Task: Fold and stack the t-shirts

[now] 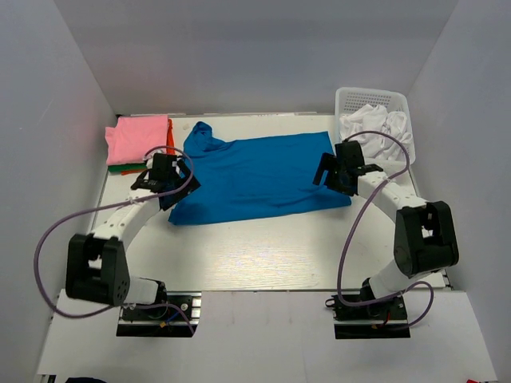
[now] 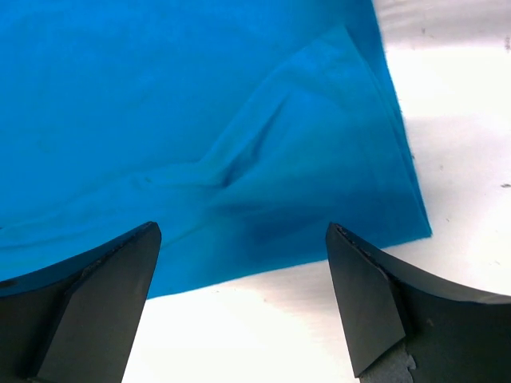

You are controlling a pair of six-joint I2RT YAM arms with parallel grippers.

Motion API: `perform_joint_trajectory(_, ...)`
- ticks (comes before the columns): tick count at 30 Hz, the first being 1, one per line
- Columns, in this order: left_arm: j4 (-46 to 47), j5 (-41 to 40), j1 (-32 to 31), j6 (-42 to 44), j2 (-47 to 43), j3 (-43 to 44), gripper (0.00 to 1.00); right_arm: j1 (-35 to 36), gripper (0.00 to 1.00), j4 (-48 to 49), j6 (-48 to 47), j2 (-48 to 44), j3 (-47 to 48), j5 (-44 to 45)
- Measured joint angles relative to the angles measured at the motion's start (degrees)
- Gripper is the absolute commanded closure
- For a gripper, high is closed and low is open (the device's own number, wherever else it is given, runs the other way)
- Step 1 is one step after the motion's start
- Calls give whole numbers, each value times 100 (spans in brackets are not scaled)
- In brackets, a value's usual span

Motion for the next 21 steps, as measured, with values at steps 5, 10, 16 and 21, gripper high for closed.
perform_joint_trajectory(5,599,529,-35,210,1080,76,0,4,10,190,2,341,2,-42)
perform_joint_trajectory(10,730,608,-44,247,1530,28,0,2,10,227,70,734,-59,-28)
perform_joint_trajectory(16,890,579,-44,92,1104,-485,0,4,10,474,205,466,-590,42)
perform_joint_trajectory(21,238,678,-57,-326,-122,-1357,0,17,10,275,348,-400,-1410,107)
